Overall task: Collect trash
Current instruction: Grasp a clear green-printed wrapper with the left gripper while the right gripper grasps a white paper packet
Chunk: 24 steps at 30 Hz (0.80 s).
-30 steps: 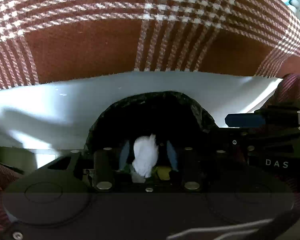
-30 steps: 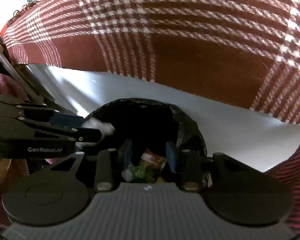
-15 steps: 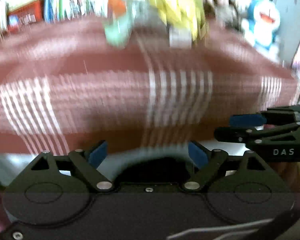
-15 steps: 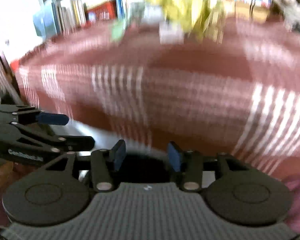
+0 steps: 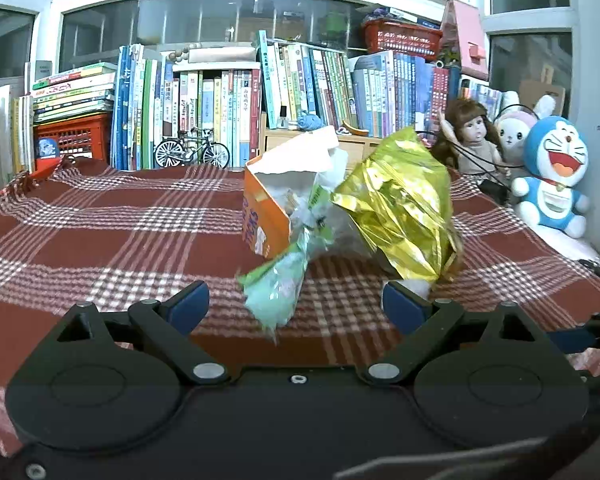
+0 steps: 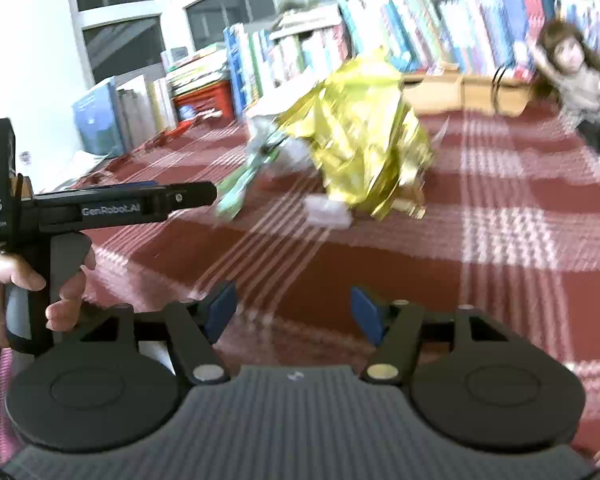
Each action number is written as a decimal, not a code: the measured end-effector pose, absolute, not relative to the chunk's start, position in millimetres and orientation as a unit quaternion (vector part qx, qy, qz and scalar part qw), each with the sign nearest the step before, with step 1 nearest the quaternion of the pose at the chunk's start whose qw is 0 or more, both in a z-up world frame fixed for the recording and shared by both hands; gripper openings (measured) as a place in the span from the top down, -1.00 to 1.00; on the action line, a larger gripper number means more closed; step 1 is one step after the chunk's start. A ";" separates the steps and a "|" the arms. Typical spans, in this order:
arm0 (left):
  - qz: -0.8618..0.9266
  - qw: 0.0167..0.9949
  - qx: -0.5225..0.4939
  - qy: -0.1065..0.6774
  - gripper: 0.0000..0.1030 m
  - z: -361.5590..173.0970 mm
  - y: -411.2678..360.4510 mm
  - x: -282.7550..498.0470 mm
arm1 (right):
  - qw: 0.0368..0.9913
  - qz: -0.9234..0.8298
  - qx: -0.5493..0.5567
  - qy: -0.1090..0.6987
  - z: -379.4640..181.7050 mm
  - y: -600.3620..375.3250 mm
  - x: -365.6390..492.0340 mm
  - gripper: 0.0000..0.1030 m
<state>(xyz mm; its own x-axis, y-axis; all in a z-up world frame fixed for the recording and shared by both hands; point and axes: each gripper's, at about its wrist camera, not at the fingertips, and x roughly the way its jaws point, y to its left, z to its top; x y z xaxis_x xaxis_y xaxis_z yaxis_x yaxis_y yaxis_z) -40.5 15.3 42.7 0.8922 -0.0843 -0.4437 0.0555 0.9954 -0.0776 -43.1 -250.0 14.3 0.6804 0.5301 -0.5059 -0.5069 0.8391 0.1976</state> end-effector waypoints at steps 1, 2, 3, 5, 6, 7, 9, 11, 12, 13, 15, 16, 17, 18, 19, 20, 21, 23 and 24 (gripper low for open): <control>-0.036 0.972 -0.034 0.231 -0.81 41.5 15.2 -32.2 | 0.922 0.272 0.018 0.276 14.2 -246.3 -39.7 -0.47; -0.039 0.972 -0.036 0.231 -0.80 40.3 15.5 -22.2 | 0.928 0.260 0.015 0.266 13.7 -242.3 -35.2 -0.47; -0.041 0.972 -0.036 0.230 -0.79 39.9 14.7 -12.2 | 0.933 0.252 0.012 0.259 12.7 -239.0 -31.5 -0.47; -0.042 0.971 -0.034 0.232 -0.72 32.6 14.4 1.8 | 0.941 0.236 0.001 0.243 9.2 -229.0 -22.8 -0.47; -0.046 0.969 -0.033 0.239 -0.65 29.4 14.4 10.8 | 0.944 0.231 -0.004 0.237 6.9 -224.6 -19.0 -0.47; -0.048 0.967 -0.035 0.247 -0.61 24.7 15.2 17.1 | 0.946 0.226 -0.011 0.232 4.2 -219.0 -13.8 -0.47; -0.051 0.962 -0.038 0.265 -0.28 17.8 15.6 33.6 | 0.948 0.220 -0.021 0.229 -0.6 -211.3 -6.3 -0.47; -0.046 0.959 -0.040 0.278 0.30 12.2 16.6 43.5 | 0.948 0.215 -0.024 0.233 -5.6 -205.2 1.8 -0.47; -0.042 0.957 -0.042 0.282 0.50 10.9 17.5 46.7 | 0.948 0.212 -0.024 0.237 -8.0 -202.3 6.1 -0.47; -0.042 0.958 -0.047 0.279 0.51 10.0 19.4 45.3 | 0.948 0.209 -0.024 0.240 -10.6 -199.4 11.2 -0.47; -0.042 0.962 -0.050 0.264 0.59 12.7 21.8 38.8 | 0.948 0.203 -0.026 0.244 -14.3 -195.3 14.6 -0.47; -0.045 0.964 -0.048 0.256 0.60 14.5 22.5 34.1 | 0.948 0.200 -0.026 0.246 -15.7 -192.7 18.5 -0.47; -0.047 0.966 -0.046 0.250 0.61 16.7 22.9 29.1 | 0.948 0.199 -0.026 0.246 -16.6 -190.6 21.0 -0.47; -0.050 0.967 -0.044 0.247 0.63 18.5 22.7 24.6 | 0.949 0.198 -0.026 0.246 -17.5 -188.0 23.2 -0.47; -0.055 0.967 -0.043 0.246 0.65 20.3 23.0 20.5 | 0.949 0.196 -0.027 0.246 -18.0 -184.8 26.5 -0.47; -0.060 0.967 -0.044 0.244 0.67 22.0 23.9 16.3 | 0.949 0.195 -0.028 0.247 -18.0 -181.9 29.5 -0.47; -0.064 0.967 -0.047 0.241 0.67 23.7 25.2 11.9 | 0.948 0.196 -0.028 0.248 -17.9 -179.1 31.7 -0.47; -0.069 0.968 -0.051 0.236 0.68 28.0 26.7 2.9 | 0.948 0.193 -0.030 0.250 -18.3 -173.6 36.6 -0.39; -0.070 0.968 -0.053 0.233 0.68 29.7 27.7 -1.4 | 0.948 0.193 -0.031 0.251 -18.6 -171.7 38.6 -0.21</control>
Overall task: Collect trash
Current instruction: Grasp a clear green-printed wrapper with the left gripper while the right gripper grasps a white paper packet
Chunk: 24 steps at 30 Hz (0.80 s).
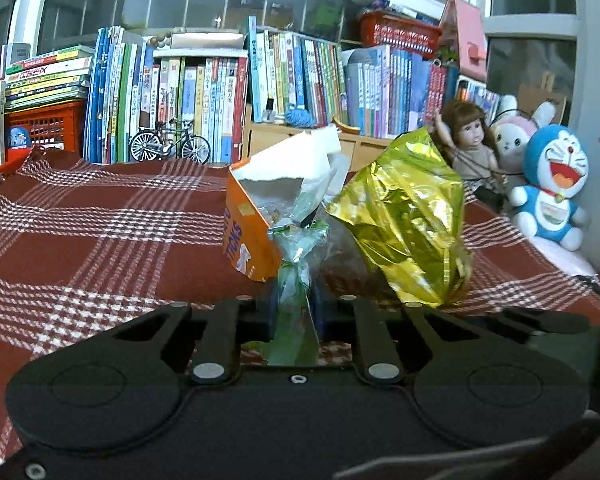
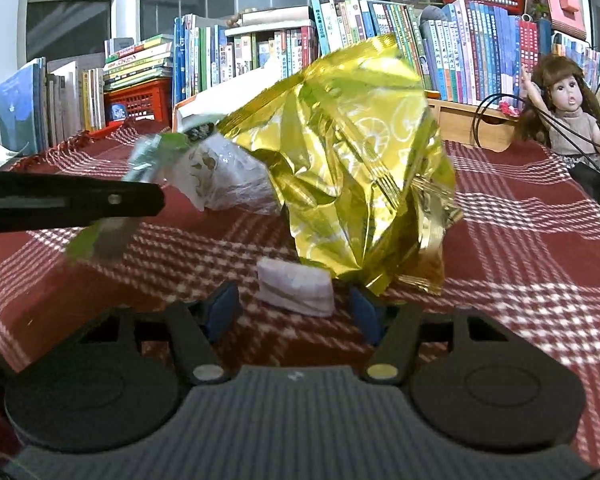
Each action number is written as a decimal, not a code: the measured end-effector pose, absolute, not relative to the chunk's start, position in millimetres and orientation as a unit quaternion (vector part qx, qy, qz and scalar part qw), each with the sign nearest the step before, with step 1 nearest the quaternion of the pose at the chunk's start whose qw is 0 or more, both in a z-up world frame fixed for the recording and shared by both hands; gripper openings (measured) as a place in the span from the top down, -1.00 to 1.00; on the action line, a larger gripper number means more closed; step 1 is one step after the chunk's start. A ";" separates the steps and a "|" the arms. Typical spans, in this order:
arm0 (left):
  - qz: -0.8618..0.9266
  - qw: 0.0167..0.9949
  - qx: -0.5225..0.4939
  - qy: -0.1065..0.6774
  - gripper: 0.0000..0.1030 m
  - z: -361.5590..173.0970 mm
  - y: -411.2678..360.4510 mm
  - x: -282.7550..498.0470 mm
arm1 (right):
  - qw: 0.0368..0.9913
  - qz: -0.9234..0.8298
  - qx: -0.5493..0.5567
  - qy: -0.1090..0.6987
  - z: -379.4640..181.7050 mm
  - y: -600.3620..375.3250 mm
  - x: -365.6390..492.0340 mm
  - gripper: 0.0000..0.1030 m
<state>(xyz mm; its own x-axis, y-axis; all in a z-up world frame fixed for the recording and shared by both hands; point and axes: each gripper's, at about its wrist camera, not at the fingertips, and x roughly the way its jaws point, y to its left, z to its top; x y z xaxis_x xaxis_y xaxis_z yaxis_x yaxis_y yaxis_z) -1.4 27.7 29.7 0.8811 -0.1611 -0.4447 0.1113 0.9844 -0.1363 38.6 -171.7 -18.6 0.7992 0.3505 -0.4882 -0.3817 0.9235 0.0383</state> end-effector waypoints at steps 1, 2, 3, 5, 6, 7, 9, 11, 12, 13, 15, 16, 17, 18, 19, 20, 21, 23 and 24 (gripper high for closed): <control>-0.071 0.969 -0.055 0.230 0.68 31.5 28.4 -6.3 | 0.948 0.191 -0.031 0.252 -18.6 -170.3 40.0 0.07; -0.072 0.970 -0.054 0.225 0.68 33.2 28.9 -11.3 | 0.949 0.187 -0.031 0.252 -18.2 -169.7 40.1 0.11; -0.072 0.972 -0.053 0.219 0.68 34.9 29.3 -17.1 | 0.949 0.187 -0.030 0.251 -17.8 -170.4 38.7 0.13; -0.071 0.974 -0.049 0.210 0.68 38.5 28.8 -26.3 | 0.948 0.195 -0.023 0.251 -16.6 -173.2 35.2 0.13; -0.071 0.975 -0.048 0.206 0.68 39.9 29.0 -30.5 | 0.948 0.196 -0.022 0.251 -16.3 -174.8 31.9 0.13; -0.071 0.975 -0.048 0.204 0.68 41.2 29.2 -34.8 | 0.947 0.198 -0.024 0.250 -16.0 -176.5 27.7 0.13; -0.075 0.975 -0.051 0.201 0.68 43.0 29.4 -43.5 | 0.946 0.203 -0.022 0.250 -14.7 -180.7 19.8 0.13; -0.079 0.975 -0.051 0.200 0.68 44.1 28.7 -50.9 | 0.945 0.209 -0.019 0.250 -12.9 -185.8 11.2 0.13; -0.082 0.975 -0.048 0.200 0.68 44.2 27.3 -54.8 | 0.945 0.211 -0.019 0.249 -11.8 -187.5 6.5 0.13; -0.084 0.975 -0.045 0.202 0.68 43.8 26.0 -59.0 | 0.945 0.214 -0.020 0.248 -10.8 -189.7 1.5 0.13; -0.090 0.973 -0.041 0.207 0.68 42.5 24.1 -67.4 | 0.944 0.218 -0.022 0.246 -8.5 -194.9 -8.0 0.13; -0.093 0.973 -0.040 0.210 0.68 41.5 22.8 -70.9 | 0.944 0.220 -0.023 0.245 -7.3 -196.5 -12.0 0.13; -0.096 0.972 -0.039 0.212 0.68 40.5 21.5 -74.7 | 0.943 0.223 -0.023 0.245 -6.3 -199.0 -16.3 0.13; -0.099 0.971 -0.037 0.215 0.68 39.6 20.3 -79.6 | 0.943 0.225 -0.024 0.245 -5.4 -201.8 -20.5 0.13; -0.101 0.970 -0.035 0.218 0.68 38.4 18.9 -83.9 | 0.943 0.226 -0.024 0.244 -4.5 -204.2 -24.6 0.13; -0.103 0.970 -0.033 0.220 0.68 37.6 17.9 -88.6 | 0.942 0.230 -0.025 0.244 -3.8 -207.2 -29.7 0.13; -0.105 0.969 -0.031 0.222 0.68 36.8 16.7 -93.0 | 0.941 0.232 -0.026 0.245 -3.5 -209.7 -33.7 0.13; -0.112 0.967 -0.029 0.228 0.68 35.8 15.1 -103.3 | 0.938 0.238 -0.027 0.250 -3.2 -214.1 -42.8 0.13; -0.114 0.966 -0.029 0.230 0.68 34.9 14.4 -108.3 | 0.937 0.241 -0.029 0.252 -3.4 -216.5 -47.8 0.13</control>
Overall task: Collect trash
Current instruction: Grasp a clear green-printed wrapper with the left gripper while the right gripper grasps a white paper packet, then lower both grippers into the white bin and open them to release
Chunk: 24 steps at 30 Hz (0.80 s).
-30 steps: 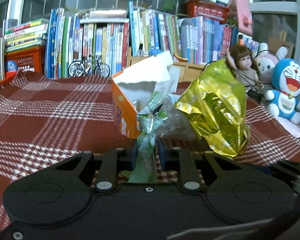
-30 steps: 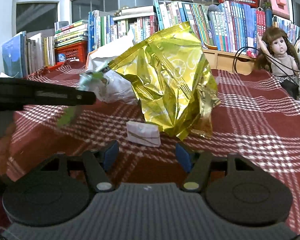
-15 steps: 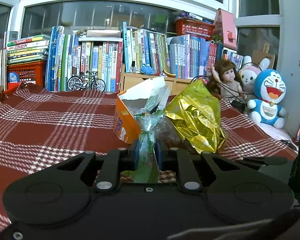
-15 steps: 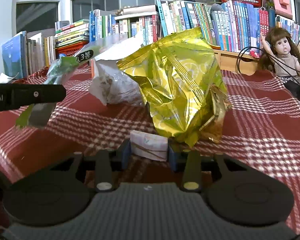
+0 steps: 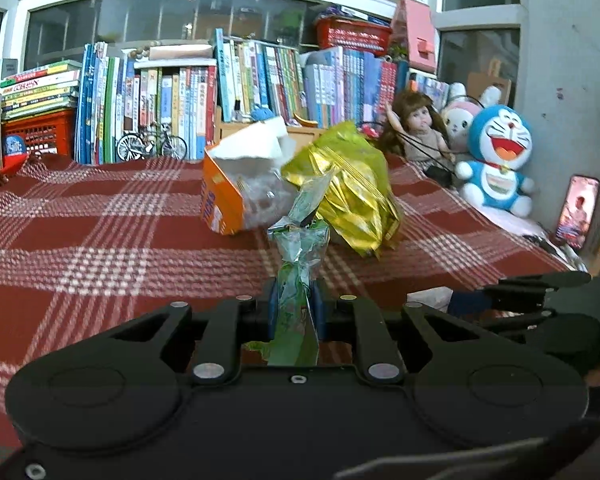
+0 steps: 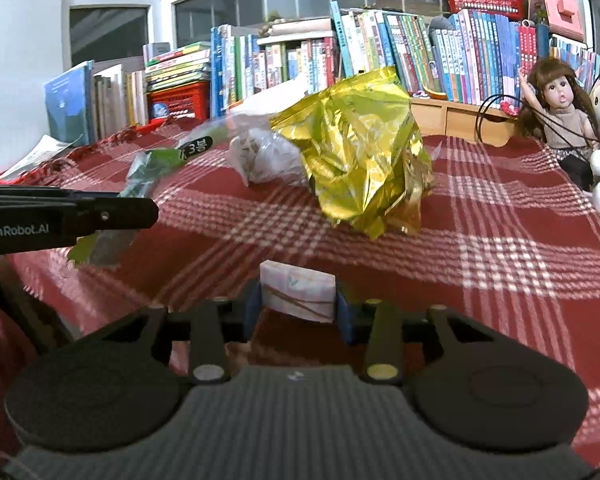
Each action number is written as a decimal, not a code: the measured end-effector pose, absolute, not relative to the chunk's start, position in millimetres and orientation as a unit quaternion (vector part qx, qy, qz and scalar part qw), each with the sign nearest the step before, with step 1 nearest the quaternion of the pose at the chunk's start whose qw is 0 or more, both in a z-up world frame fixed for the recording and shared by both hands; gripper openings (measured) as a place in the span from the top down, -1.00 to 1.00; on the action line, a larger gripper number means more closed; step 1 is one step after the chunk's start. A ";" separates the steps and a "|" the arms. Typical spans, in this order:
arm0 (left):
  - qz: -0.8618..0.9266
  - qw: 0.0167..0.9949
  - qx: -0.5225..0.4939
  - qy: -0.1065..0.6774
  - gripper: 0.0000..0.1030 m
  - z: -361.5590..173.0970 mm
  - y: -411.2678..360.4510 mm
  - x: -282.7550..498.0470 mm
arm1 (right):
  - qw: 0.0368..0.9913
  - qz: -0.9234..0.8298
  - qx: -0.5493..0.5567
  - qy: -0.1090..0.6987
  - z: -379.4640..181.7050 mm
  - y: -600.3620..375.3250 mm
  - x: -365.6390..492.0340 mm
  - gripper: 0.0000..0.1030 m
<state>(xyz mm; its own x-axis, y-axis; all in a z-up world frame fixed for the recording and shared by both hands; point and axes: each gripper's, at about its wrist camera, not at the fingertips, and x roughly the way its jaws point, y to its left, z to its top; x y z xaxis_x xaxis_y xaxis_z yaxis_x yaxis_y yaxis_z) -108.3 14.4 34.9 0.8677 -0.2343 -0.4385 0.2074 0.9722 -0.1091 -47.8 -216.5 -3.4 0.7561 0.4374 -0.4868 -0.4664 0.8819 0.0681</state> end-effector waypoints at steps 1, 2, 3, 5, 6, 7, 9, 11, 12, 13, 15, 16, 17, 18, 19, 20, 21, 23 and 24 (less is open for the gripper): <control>-0.118 0.965 -0.029 0.234 0.68 33.9 13.6 -113.9 | 0.935 0.243 -0.032 0.255 -3.9 -218.4 -52.5 0.13; -0.120 0.963 -0.029 0.238 0.68 32.7 12.8 -119.5 | 0.934 0.245 -0.036 0.256 -4.6 -220.4 -56.7 0.13; -0.122 0.962 -0.029 0.242 0.68 31.4 12.0 -124.6 | 0.933 0.247 -0.039 0.259 -5.1 -222.5 -60.7 0.13; -0.129 0.958 -0.030 0.254 0.68 28.4 10.1 -135.0 | 0.930 0.250 -0.040 0.266 -7.1 -227.3 -68.9 0.13; -0.132 0.956 -0.029 0.260 0.68 26.3 9.0 -140.6 | 0.928 0.252 -0.040 0.270 -8.3 -229.2 -72.1 0.13; -0.134 0.955 -0.027 0.264 0.68 24.5 8.2 -145.1 | 0.927 0.254 -0.040 0.275 -9.5 -230.8 -75.4 0.13; -0.135 0.952 -0.026 0.275 0.68 19.6 6.9 -153.6 | 0.924 0.255 -0.041 0.282 -12.4 -233.0 -80.1 0.13; -0.137 0.947 -0.030 0.289 0.68 14.1 7.1 -159.8 | 0.921 0.256 -0.036 0.292 -17.2 -235.4 -84.8 0.13; -0.137 0.945 -0.032 0.296 0.68 11.0 7.1 -163.1 | 0.920 0.256 -0.034 0.297 -19.8 -235.7 -86.7 0.13; -0.137 0.943 -0.033 0.303 0.68 8.2 7.4 -164.4 | 0.917 0.257 -0.032 0.303 -22.8 -236.1 -88.2 0.13; -0.137 0.937 -0.037 0.319 0.68 0.5 7.7 -169.2 | 0.914 0.257 -0.031 0.314 -30.1 -236.0 -91.3 0.13; -0.135 0.934 -0.038 0.328 0.68 -3.4 6.3 -170.0 | 0.911 0.257 -0.031 0.320 -34.0 -235.4 -92.8 0.13; -0.130 0.931 -0.039 0.340 0.68 -8.2 4.7 -171.0 | 0.909 0.257 -0.031 0.327 -38.2 -234.9 -94.2 0.13; -0.127 0.926 -0.041 0.352 0.68 -13.8 3.2 -172.2 | 0.907 0.258 -0.030 0.333 -42.0 -234.3 -95.7 0.13; -0.127 0.922 -0.043 0.363 0.68 -18.5 1.4 -172.5 | 0.903 0.259 -0.030 0.341 -46.7 -233.7 -96.7 0.12; -0.126 0.918 -0.045 0.372 0.68 -23.2 0.1 -172.6 | 0.900 0.259 -0.030 0.348 -50.9 -233.1 -97.5 0.12; -0.126 0.915 -0.048 0.381 0.68 -28.2 -1.7 -172.6 | 0.898 0.260 -0.030 0.354 -54.8 -232.6 -98.3 0.12; -0.123 0.907 -0.044 0.399 0.68 -39.2 -5.7 -172.1 | 0.893 0.260 -0.030 0.366 -62.0 -231.7 -99.7 0.12; -0.119 0.904 -0.039 0.408 0.68 -45.2 -8.0 -171.7 | 0.890 0.261 -0.030 0.372 -65.9 -231.2 -100.2 0.12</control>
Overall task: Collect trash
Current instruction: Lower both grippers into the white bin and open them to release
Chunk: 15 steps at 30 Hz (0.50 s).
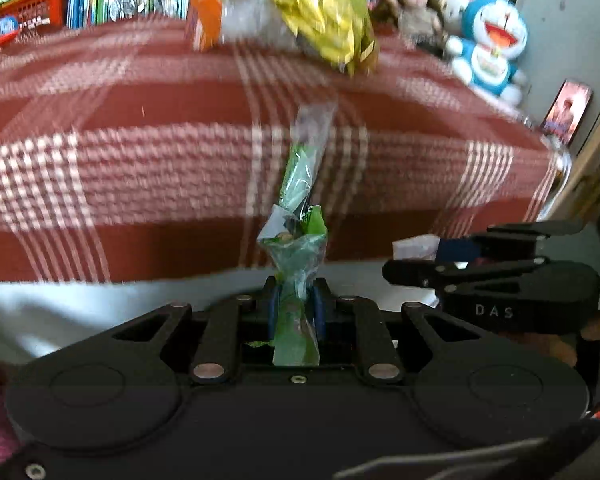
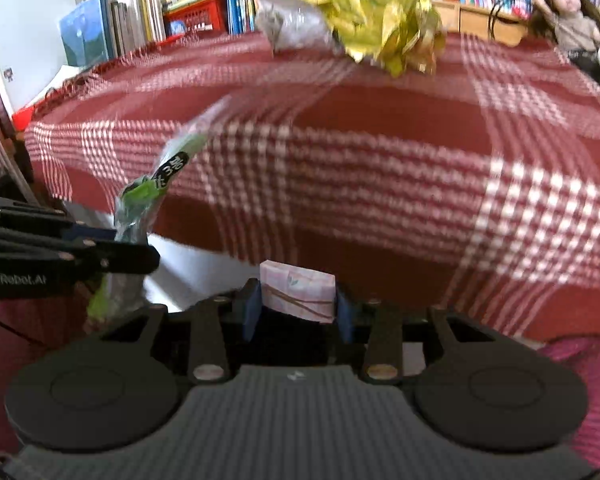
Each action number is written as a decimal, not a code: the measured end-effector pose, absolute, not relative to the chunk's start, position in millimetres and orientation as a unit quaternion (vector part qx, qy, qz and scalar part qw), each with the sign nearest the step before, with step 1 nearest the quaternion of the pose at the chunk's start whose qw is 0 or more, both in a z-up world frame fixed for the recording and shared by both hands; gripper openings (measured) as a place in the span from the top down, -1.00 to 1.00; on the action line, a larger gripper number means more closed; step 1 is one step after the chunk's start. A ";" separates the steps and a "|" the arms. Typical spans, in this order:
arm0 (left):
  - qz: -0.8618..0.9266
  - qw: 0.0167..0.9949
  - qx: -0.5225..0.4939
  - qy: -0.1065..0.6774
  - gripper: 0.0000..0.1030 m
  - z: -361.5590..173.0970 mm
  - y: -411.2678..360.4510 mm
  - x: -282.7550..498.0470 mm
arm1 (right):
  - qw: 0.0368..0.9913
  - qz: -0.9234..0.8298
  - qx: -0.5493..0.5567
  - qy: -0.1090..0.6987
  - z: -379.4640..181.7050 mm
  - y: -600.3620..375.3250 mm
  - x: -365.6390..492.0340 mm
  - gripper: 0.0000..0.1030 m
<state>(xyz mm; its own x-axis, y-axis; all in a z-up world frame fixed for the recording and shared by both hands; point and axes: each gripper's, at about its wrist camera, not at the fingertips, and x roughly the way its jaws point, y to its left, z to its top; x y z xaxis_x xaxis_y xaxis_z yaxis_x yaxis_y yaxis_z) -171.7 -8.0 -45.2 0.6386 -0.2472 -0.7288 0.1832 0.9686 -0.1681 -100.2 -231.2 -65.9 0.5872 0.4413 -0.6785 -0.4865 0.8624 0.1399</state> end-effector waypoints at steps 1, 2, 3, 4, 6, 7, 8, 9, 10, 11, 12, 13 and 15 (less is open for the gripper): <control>-0.116 0.901 -0.036 0.416 0.68 -50.3 -9.8 -171.3 | 0.887 0.261 -0.031 0.378 -70.1 -230.7 -100.6 0.12; -0.114 0.896 -0.035 0.427 0.68 -57.0 -11.3 -170.3 | 0.885 0.261 -0.032 0.383 -74.4 -230.4 -101.0 0.12; -0.112 0.891 -0.036 0.439 0.68 -63.9 -12.3 -168.8 | 0.883 0.261 -0.033 0.389 -79.1 -229.8 -101.4 0.12; -0.110 0.886 -0.037 0.449 0.68 -70.3 -12.9 -167.3 | 0.880 0.260 -0.034 0.395 -83.8 -229.3 -101.4 0.12; -0.103 0.874 -0.042 0.473 0.68 -84.4 -12.8 -163.7 | 0.875 0.259 -0.034 0.407 -92.5 -228.7 -101.1 0.12; -0.100 0.869 -0.044 0.482 0.68 -89.7 -14.6 -162.1 | 0.873 0.258 -0.034 0.413 -96.8 -228.4 -101.4 0.12; -0.099 0.865 -0.045 0.490 0.68 -94.5 -15.3 -161.4 | 0.871 0.257 -0.035 0.417 -100.5 -227.9 -101.6 0.12; -0.096 0.860 -0.045 0.499 0.68 -100.0 -15.8 -160.1 | 0.869 0.257 -0.037 0.421 -103.5 -227.6 -101.8 0.12; -0.095 0.856 -0.046 0.505 0.68 -103.6 -16.4 -159.0 | 0.867 0.257 -0.037 0.425 -106.7 -227.5 -102.1 0.12; -0.095 0.852 -0.046 0.512 0.68 -107.9 -17.0 -157.7 | 0.866 0.256 -0.037 0.429 -108.3 -227.2 -102.5 0.12; -0.094 0.849 -0.046 0.519 0.68 -111.4 -17.8 -156.6 | 0.864 0.256 -0.037 0.431 -110.1 -227.1 -102.4 0.12; -0.094 0.845 -0.046 0.524 0.68 -115.2 -18.8 -156.2 | 0.863 0.256 -0.038 0.434 -112.0 -227.0 -102.4 0.12; -0.094 0.838 -0.045 0.536 0.68 -122.3 -20.1 -154.6 | 0.861 0.256 -0.038 0.437 -114.2 -225.6 -100.8 0.12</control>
<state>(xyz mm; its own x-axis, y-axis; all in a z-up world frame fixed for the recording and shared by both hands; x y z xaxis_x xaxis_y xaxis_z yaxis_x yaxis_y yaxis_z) -154.6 -20.1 -122.3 0.4069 -0.2061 -0.8899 0.1099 0.9782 -0.1763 -100.8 -225.6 -114.2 0.4864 0.4074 -0.7730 -0.4747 0.8659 0.1577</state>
